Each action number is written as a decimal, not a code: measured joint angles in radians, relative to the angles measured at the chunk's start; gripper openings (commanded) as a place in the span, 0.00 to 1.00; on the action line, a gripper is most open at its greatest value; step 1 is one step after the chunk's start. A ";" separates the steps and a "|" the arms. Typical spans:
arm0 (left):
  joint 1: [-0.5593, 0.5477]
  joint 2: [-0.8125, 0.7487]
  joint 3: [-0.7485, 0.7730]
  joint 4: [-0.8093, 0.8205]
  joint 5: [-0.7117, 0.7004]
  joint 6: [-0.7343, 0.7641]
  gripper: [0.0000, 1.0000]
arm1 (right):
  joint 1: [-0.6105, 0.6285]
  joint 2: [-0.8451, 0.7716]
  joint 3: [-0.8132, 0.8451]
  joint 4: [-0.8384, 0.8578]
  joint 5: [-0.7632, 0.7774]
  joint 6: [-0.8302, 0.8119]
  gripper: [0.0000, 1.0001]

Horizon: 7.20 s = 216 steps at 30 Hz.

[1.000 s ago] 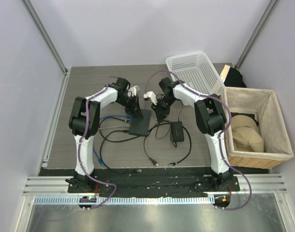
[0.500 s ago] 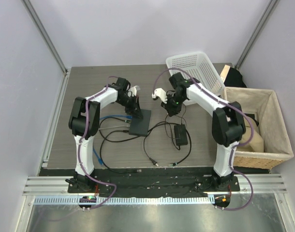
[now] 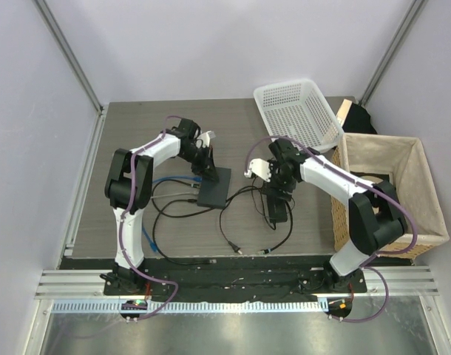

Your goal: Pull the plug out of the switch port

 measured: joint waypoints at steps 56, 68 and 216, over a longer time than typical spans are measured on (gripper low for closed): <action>0.106 -0.278 -0.256 -0.024 -0.338 0.077 0.59 | 0.054 0.299 0.232 0.440 -0.420 1.003 0.76; 0.068 -0.330 -0.328 -0.012 -0.317 0.040 0.56 | 0.072 0.426 0.368 0.454 -0.476 1.109 0.76; 0.168 0.031 -0.101 0.036 0.204 0.117 0.00 | 0.140 0.464 0.331 0.498 -0.403 0.879 0.01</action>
